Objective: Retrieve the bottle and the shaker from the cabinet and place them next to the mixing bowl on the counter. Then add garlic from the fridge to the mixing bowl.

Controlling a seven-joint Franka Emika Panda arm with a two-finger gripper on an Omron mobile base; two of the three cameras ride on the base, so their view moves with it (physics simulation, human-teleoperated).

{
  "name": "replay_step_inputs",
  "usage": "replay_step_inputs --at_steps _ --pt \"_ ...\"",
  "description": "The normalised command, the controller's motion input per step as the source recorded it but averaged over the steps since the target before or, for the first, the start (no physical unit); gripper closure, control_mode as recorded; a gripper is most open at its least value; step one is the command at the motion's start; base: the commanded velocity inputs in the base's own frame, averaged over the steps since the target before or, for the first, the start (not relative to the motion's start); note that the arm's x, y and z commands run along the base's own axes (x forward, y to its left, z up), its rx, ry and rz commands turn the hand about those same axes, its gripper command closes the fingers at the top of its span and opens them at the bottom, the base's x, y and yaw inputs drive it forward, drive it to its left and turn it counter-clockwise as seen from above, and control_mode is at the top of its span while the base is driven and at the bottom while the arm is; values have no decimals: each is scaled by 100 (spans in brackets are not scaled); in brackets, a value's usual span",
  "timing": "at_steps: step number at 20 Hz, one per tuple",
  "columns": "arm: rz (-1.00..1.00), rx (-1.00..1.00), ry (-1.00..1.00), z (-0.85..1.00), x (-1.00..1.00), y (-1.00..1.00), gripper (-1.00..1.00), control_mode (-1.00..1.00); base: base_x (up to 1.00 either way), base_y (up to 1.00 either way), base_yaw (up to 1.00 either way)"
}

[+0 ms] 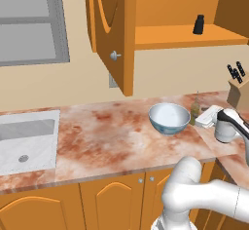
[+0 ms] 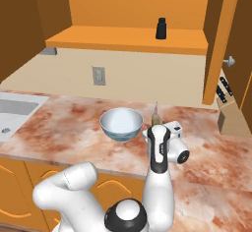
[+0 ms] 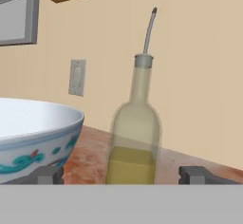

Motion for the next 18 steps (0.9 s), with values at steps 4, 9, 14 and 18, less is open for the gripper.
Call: replay_step_inputs --at_steps 4,9,14,18 --pt "0 0 0 0 0 0 -100 -100 0 0 0" --pt "-4 0 1 24 -13 0 -100 -100 0 0 0" --pt "-11 0 9 73 -19 0 -100 -100 0 0 0" --pt "-16 0 16 88 -30 0 -100 -100 0 0 0"
